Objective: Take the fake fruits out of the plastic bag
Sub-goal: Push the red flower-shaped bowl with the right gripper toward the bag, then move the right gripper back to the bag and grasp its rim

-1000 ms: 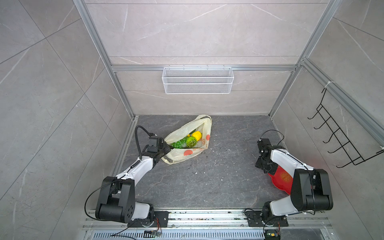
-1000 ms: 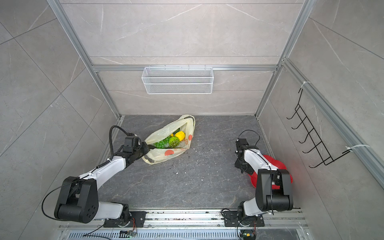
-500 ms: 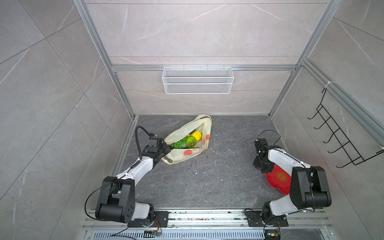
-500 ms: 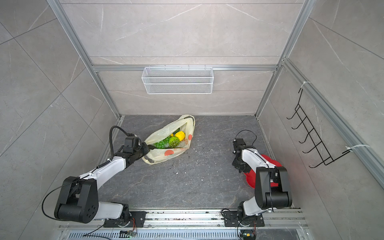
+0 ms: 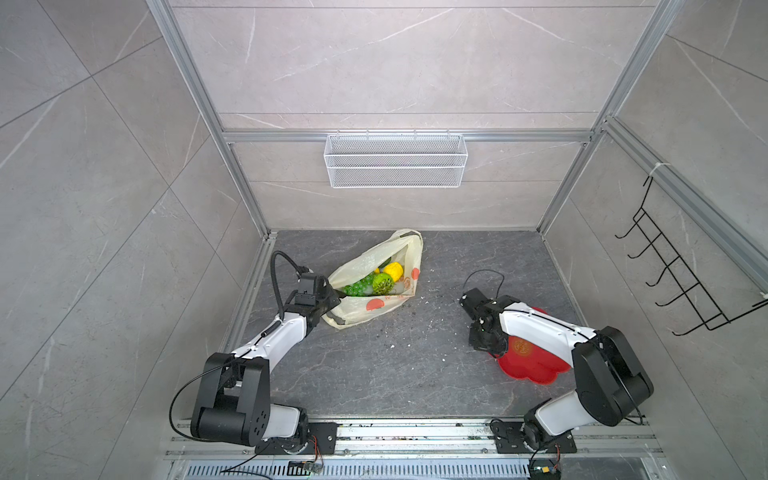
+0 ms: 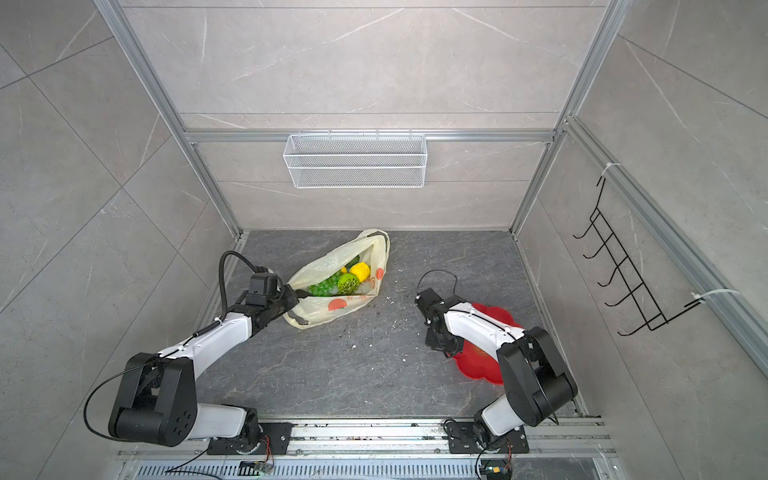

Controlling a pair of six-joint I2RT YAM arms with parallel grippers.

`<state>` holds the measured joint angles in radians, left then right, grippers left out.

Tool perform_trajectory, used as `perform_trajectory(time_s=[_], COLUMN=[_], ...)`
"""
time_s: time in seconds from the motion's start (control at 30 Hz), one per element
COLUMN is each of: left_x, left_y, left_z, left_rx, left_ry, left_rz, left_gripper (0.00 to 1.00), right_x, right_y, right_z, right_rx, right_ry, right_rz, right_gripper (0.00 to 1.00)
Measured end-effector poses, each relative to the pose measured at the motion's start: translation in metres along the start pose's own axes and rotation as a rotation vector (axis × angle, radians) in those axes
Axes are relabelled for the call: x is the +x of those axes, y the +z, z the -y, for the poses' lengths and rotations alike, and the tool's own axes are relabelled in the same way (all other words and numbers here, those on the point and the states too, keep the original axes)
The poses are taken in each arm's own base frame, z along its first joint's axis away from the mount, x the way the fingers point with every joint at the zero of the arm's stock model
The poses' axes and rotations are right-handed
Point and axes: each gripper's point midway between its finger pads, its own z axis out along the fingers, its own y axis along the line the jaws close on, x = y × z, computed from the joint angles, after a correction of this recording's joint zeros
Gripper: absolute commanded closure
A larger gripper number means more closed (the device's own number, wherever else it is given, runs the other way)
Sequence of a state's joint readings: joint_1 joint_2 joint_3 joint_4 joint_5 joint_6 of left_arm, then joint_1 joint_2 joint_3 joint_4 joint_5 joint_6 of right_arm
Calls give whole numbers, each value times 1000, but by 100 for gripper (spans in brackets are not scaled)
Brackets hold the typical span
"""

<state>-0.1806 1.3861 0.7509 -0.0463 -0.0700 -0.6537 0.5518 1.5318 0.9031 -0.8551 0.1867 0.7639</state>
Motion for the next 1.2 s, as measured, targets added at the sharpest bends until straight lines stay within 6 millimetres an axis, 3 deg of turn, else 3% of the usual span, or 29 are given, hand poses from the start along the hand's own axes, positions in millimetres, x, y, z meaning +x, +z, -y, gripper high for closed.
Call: perform_trajectory(time_s=[0.3, 0.4, 0.53, 0.6, 0.7, 0.83, 0.93, 1.03, 1.1, 1.2], left_x=[1, 0, 0, 0, 0, -1, 0, 2, 3, 3], left_y=[1, 1, 1, 1, 1, 1, 1, 2, 2, 2], left_z=[-4, -6, -6, -6, -5, -4, -5, -6, -6, -6], left_rx=[-18, -24, -25, -24, -22, -18, -16, -19, -19, -21], left_ry=[8, 9, 12, 16, 20, 26, 29, 37, 44, 56], left_rz=[5, 10, 11, 11, 11, 15, 18, 15, 14, 17], left_gripper=[93, 93, 93, 93, 93, 93, 93, 93, 93, 93], right_x=[67, 74, 63, 51, 27, -33, -95, -147, -167, -176], right_y=[-34, -40, -56, -71, -97, -118, -109, -83, -68, -52], right_z=[-98, -110, -114, -122, -139, -149, -154, -165, -179, -201], right_rx=[-108, -114, -114, -136, -197, -276, -339, -381, -424, -506], right_ry=[-226, -245, -244, -252, -275, -215, -113, -55, -52, -76], right_rz=[-20, -16, 24, 69, 154, 254, 293, 292, 280, 255], right_gripper=[62, 53, 36, 29, 28, 28, 27, 27, 27, 26])
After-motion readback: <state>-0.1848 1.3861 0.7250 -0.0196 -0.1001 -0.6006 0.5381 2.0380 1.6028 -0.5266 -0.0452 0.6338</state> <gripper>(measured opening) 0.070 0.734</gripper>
